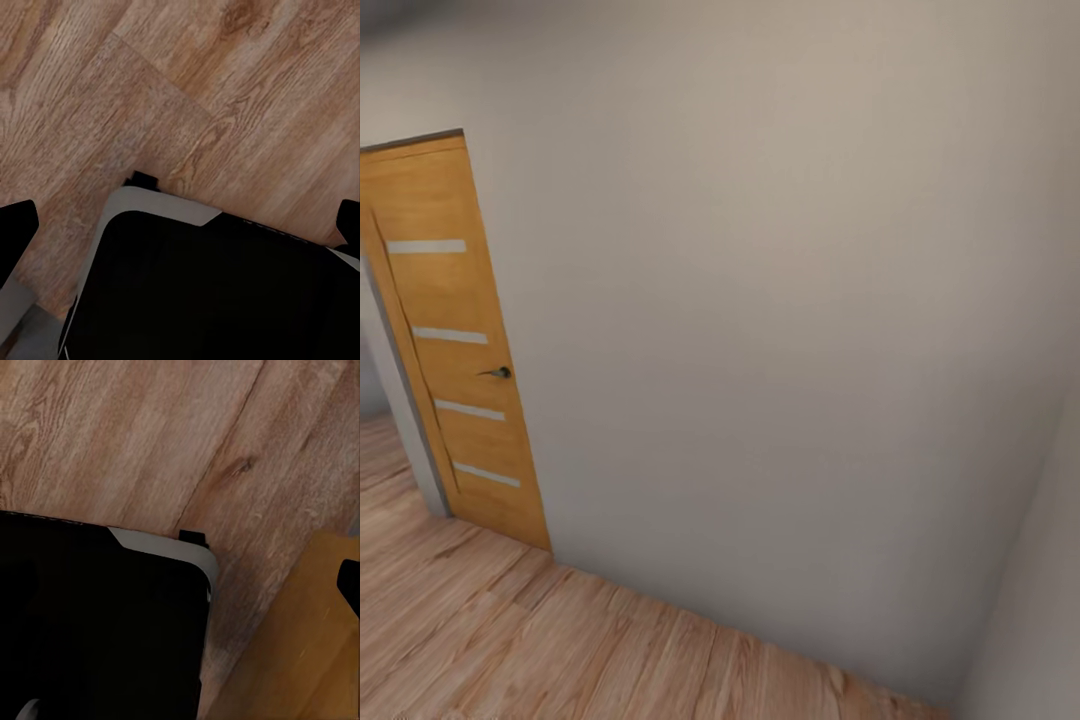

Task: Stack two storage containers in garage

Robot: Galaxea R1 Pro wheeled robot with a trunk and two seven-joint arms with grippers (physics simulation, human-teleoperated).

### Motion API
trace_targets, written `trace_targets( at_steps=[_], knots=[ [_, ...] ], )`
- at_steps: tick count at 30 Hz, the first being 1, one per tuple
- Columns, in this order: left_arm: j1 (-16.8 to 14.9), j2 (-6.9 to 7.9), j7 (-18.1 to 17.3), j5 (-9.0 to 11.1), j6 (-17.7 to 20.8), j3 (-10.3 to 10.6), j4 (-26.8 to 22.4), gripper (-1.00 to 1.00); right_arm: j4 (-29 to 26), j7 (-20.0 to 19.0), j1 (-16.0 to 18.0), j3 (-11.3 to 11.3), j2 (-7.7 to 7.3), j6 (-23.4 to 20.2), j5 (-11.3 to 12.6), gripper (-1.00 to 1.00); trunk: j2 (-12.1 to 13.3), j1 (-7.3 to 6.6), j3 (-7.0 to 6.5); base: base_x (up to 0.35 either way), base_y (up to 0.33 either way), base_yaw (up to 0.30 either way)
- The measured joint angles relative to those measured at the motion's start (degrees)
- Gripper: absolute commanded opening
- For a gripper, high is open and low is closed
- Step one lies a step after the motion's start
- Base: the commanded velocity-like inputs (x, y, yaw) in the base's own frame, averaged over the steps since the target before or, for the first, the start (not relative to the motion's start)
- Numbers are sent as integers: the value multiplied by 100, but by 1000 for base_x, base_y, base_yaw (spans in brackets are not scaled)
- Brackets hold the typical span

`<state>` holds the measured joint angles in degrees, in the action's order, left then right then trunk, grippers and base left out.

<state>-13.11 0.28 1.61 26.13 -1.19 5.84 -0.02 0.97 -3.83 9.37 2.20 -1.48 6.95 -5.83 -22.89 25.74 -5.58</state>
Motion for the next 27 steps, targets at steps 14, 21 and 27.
trace_targets(
  at_steps=[14,21,27],
  knots=[
    [0,0,0,-2,0,0,0,100,1,1,0,0,0,0,0,100,0,-1,0,302,0,267],
    [-1,0,0,-1,0,0,0,100,1,0,0,0,1,0,-2,100,0,-1,0,302,0,267],
    [2,0,0,0,-1,0,0,100,0,-1,0,-2,1,0,0,100,0,-1,0,296,0,267]
  ],
)
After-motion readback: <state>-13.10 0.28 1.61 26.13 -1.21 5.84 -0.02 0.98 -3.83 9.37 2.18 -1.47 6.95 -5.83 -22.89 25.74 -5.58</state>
